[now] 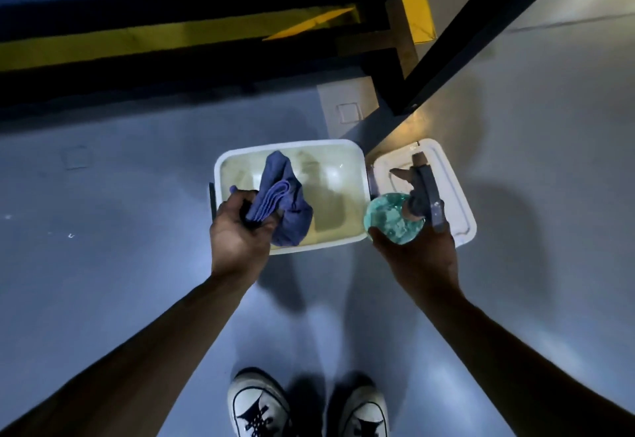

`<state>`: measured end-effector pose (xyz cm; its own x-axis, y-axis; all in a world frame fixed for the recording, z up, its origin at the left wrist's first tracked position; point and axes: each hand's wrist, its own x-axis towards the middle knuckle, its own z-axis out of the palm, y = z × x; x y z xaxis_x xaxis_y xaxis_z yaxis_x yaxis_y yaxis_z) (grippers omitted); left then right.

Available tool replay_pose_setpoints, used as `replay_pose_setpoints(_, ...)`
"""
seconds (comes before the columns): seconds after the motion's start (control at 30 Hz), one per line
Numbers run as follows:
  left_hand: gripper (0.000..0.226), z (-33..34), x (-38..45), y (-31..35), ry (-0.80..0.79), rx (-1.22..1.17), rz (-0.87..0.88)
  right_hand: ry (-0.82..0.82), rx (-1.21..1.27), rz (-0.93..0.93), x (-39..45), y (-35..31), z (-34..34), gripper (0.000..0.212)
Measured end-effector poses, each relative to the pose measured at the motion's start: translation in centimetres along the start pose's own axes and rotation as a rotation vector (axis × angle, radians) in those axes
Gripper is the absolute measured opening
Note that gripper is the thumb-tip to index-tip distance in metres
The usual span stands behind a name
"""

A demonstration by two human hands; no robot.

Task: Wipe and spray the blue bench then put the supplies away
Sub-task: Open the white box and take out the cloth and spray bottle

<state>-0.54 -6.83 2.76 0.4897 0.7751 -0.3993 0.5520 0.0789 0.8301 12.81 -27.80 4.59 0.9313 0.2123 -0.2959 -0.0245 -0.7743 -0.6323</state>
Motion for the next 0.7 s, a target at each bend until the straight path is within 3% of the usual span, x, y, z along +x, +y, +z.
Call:
replay_pose_setpoints(0.23,0.021,1.5,-2.6,-1.6,0.021,-0.155,0.038,0.049,0.025,0.192,-0.9,8.6,3.3,0.066)
replay_pose_setpoints(0.37,0.018,1.6,-2.9,-2.9,0.051,-0.14,0.035,-0.035,-0.054,0.063,-0.3,11.9,6.3,0.083)
replay_pose_setpoints(0.53,0.023,1.6,-2.9,-3.0,0.101,-0.067,0.051,0.025,0.022,-0.043,-0.3,13.9,7.5,0.086)
replay_pose_setpoints(0.7,0.021,1.7,-3.9,-1.0,0.086,-0.139,0.004,-0.127,0.036,0.081,-0.2,14.0,5.9,0.082)
